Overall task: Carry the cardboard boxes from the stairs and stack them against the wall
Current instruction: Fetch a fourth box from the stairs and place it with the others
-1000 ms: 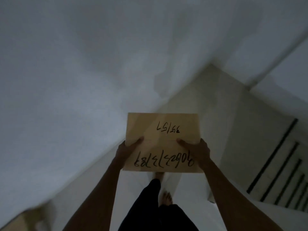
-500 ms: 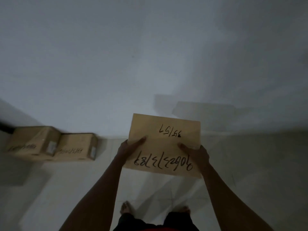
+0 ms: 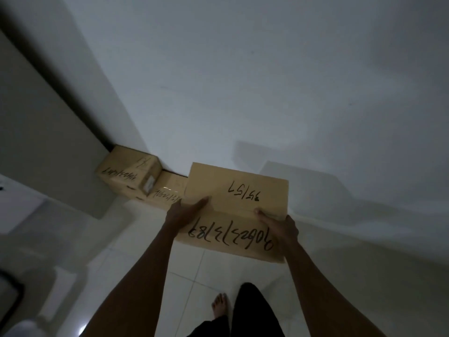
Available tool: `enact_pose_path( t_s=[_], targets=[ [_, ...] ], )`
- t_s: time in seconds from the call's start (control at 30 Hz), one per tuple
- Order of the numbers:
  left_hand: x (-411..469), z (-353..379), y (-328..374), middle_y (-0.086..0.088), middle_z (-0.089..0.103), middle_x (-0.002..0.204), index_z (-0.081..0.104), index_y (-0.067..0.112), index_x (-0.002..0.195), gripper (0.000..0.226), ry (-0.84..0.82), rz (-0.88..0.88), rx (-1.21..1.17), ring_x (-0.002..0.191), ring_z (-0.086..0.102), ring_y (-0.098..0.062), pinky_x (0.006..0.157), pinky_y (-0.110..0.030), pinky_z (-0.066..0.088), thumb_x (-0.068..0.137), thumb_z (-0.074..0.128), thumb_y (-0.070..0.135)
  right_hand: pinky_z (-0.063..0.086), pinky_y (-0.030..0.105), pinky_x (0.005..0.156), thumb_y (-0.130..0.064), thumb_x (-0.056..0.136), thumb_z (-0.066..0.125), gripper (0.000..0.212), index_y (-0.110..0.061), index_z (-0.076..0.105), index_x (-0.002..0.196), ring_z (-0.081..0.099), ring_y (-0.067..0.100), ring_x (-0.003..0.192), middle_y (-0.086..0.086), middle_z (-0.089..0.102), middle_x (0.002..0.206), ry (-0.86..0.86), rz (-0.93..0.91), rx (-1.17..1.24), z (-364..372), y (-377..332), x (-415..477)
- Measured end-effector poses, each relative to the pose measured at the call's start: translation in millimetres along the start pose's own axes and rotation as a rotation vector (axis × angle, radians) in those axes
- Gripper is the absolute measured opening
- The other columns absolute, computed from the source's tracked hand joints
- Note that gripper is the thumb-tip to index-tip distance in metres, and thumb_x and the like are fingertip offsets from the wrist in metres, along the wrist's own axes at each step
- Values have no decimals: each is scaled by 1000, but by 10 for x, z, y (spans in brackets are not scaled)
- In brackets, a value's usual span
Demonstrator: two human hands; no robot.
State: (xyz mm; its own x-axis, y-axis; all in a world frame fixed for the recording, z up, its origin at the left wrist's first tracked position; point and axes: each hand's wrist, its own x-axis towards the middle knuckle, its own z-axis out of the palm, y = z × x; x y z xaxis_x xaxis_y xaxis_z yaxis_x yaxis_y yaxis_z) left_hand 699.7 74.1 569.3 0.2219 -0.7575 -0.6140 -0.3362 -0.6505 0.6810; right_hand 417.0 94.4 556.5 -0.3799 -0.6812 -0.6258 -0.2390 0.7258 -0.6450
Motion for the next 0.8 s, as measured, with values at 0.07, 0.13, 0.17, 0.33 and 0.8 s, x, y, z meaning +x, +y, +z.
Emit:
enact_pose_path(
  t_s=[0.07,0.13,0.17,0.33,0.8],
  targets=[
    [131,-245,-87,-7,75,107,65,22,122,106,17,0,12,95,74,-26,90,-48,61,45,67,94,51,40,103,-70,61,88,101,-12,62,139,66,33,123,11,71,132,-39,-1,-46,275,-154,26],
    [285,-467,-144,-7,75,107,64,22,121,106,35,0,28,95,73,-25,90,-48,61,45,64,95,50,37,100,-69,63,88,98,-12,61,138,66,33,124,12,70,133,-60,8,-79,543,-318,71],
    [374,-570,-165,-6,75,108,63,22,122,105,44,-3,38,94,73,-24,90,-47,61,47,63,95,51,39,102,-69,61,88,99,-12,62,138,66,33,123,12,70,133,-66,9,-81,679,-406,102],
    [1067,-1069,-235,-5,75,107,62,19,125,105,135,-40,78,90,74,-21,85,-44,63,51,63,94,55,43,100,-75,59,86,98,-13,64,132,69,33,115,11,73,124,-65,31,-159,1445,-828,406],
    [3705,-1451,-1192,-5,69,114,41,17,138,100,195,-12,218,92,73,-21,75,-45,65,64,55,83,57,48,94,-90,46,69,112,-12,66,126,71,38,106,15,74,119,40,115,-263,3701,-858,1761]
  ],
)
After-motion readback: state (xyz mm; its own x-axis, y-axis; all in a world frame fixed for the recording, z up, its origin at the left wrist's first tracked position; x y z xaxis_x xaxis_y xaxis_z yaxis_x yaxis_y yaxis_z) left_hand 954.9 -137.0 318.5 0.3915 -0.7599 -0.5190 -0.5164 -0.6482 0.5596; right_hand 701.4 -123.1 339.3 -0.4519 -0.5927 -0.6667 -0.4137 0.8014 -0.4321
